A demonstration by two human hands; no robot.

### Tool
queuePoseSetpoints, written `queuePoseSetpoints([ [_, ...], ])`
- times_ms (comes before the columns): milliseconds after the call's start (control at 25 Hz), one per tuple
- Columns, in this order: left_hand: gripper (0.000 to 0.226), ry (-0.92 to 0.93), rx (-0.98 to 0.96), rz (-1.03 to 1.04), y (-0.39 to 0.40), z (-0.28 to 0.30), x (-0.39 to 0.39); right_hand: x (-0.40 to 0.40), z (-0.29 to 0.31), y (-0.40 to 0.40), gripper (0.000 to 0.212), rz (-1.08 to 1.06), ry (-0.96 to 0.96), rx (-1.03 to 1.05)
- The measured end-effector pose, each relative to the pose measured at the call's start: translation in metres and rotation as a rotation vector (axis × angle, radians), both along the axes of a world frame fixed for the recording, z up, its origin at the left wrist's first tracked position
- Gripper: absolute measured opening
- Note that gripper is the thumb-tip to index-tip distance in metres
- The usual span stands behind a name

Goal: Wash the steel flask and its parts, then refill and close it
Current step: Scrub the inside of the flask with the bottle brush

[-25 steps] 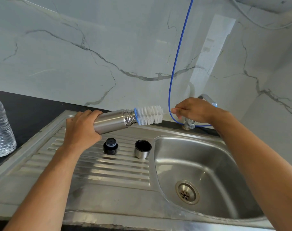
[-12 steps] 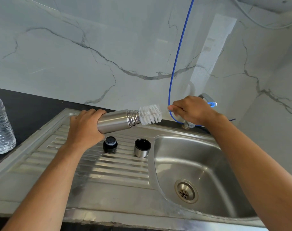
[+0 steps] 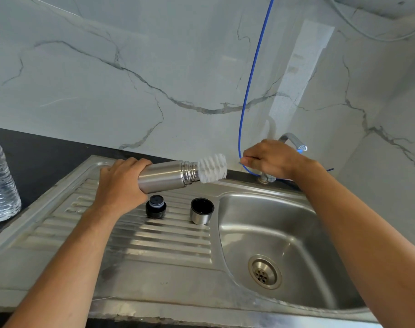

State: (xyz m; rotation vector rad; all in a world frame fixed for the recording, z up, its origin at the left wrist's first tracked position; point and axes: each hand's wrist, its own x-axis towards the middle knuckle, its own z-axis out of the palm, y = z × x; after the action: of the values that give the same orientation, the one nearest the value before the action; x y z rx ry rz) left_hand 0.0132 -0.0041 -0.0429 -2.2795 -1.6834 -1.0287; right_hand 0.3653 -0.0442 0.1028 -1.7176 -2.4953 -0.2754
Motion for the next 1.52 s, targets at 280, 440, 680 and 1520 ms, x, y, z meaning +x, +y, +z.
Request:
queuePoseSetpoints([
  [280, 0.08, -0.01, 0.004, 0.019, 0.0, 0.002, -0.001, 0.01, -0.019, 0.004, 0.034, 0.131, -0.049, 0.465],
  [440, 0.081, -0.063, -0.029, -0.003, 0.0, 0.003, -0.002, 0.002, -0.022, 0.002, 0.028, 0.261, -0.159, 0.67],
  [680, 0.08, -0.072, -0.014, -0.023, -0.002, 0.006, 0.001, -0.013, 0.007, -0.011, 0.035, 0.05, 0.042, 0.117],
  [1520, 0.078, -0.144, -0.097, -0.053, -0.007, 0.007, 0.005, -0.026, -0.009, -0.004, 0.044, 0.248, -0.158, 0.587],
])
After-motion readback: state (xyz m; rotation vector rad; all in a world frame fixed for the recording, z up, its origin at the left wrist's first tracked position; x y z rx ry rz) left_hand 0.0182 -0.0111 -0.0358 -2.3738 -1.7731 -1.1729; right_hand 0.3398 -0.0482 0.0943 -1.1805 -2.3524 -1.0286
